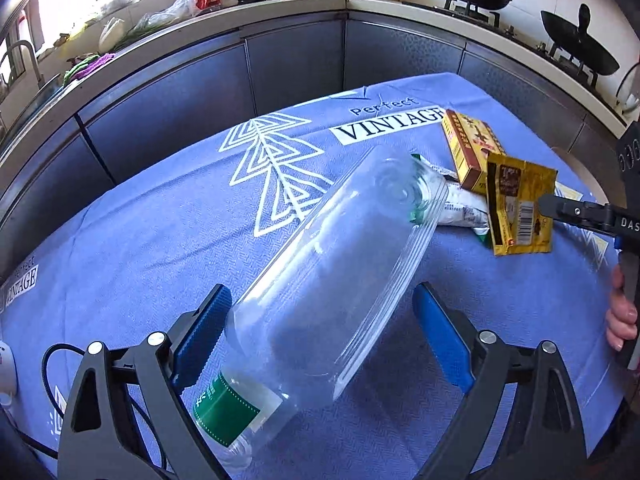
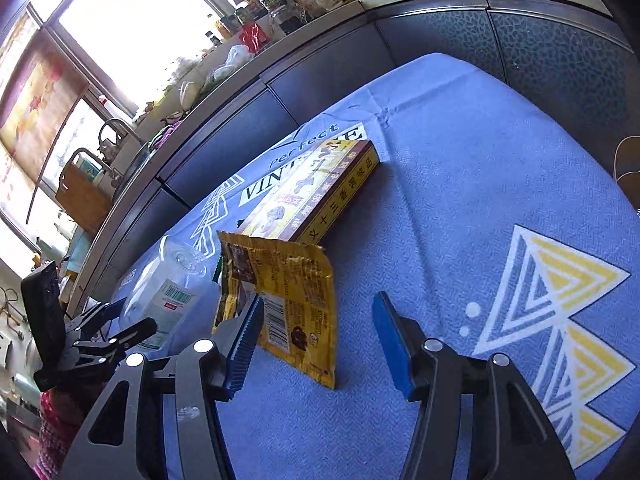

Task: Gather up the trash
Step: 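Carry the clear bottle in left tool while right tool carries the yellow packet to the wastebasket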

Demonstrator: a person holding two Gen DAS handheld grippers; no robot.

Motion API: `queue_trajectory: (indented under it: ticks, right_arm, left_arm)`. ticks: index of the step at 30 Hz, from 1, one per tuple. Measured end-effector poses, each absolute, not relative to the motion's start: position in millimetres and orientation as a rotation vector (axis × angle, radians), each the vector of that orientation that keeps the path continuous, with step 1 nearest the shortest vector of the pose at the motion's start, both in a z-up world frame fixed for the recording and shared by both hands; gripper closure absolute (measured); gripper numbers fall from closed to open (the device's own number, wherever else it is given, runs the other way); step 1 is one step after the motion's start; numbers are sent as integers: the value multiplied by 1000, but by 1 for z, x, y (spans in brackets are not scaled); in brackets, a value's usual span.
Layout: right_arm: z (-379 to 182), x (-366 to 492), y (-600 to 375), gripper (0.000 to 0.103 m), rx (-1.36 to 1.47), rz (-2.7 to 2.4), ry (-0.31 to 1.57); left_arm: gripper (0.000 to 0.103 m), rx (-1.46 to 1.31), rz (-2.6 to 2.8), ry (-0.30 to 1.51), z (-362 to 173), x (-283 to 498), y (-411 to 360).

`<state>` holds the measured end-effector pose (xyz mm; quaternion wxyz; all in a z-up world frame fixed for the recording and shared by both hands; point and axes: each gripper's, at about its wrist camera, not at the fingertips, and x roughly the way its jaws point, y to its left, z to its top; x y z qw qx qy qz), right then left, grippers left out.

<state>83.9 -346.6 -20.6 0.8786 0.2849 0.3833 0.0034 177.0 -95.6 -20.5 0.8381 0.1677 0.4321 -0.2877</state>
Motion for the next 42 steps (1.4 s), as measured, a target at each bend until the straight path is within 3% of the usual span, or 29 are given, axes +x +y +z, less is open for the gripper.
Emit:
queue_trajectory:
  ticks: [1,2,5,21,28,42]
  right_arm:
    - [-22,83,-342,78,607,43,811]
    - [-23,82,-338,97,614,65,823]
    - [-24,69,-327,100,630,99,820]
    - [-9,-37,-325,102,761,157,713]
    - [-22,-59,-349,102,810,82,716]
    - [-16,-118,-464,102,922,-187,530]
  left_arm:
    - [19,362,-603,915,-22,177,-96]
    - [26,362,-601,916,-23,176,-95]
    - [39,339,-606,930,-26,175,-90]
    - [42,-97,-855,1046,-18,77,-63]
    - [42,-15,-948,1104,-29,53,-123]
    - [42,163,-1170,1130,-11,46,-293]
